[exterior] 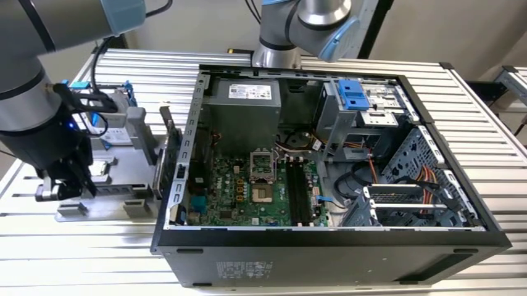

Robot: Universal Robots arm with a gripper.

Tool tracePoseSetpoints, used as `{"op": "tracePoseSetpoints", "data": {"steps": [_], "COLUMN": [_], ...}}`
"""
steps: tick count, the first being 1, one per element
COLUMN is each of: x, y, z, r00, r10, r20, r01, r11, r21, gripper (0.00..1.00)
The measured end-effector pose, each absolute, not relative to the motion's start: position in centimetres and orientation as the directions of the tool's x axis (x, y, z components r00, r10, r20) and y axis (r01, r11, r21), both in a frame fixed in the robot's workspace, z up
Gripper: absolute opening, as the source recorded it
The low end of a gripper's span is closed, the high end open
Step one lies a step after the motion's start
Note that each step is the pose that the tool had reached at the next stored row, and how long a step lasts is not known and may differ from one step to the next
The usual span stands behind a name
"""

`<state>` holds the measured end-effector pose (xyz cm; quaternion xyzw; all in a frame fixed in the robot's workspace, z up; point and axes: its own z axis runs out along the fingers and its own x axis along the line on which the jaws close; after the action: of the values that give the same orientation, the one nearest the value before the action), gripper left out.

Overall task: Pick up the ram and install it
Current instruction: 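Pick up the ram and move it above insertion slot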

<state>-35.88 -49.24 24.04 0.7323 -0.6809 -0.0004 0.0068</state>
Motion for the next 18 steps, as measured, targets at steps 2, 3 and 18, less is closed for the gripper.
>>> {"op": "tracePoseSetpoints", "data": {"steps": [2, 3, 18], "x": [-35.9, -35.9, -35.9], "y": [-49.2, -49.2, -49.2], "z": [24.2, 24.2, 25.4], "r00": [0.073, 0.073, 0.073], "r10": [-0.997, -0.997, -0.997], "r20": [0.009, 0.009, 0.009], "r01": [-0.997, -0.997, -0.997], "r11": [-0.073, -0.073, -0.073], "r21": [0.01, 0.01, 0.01], "gripper": [0.0, 0.0, 0.0]}}
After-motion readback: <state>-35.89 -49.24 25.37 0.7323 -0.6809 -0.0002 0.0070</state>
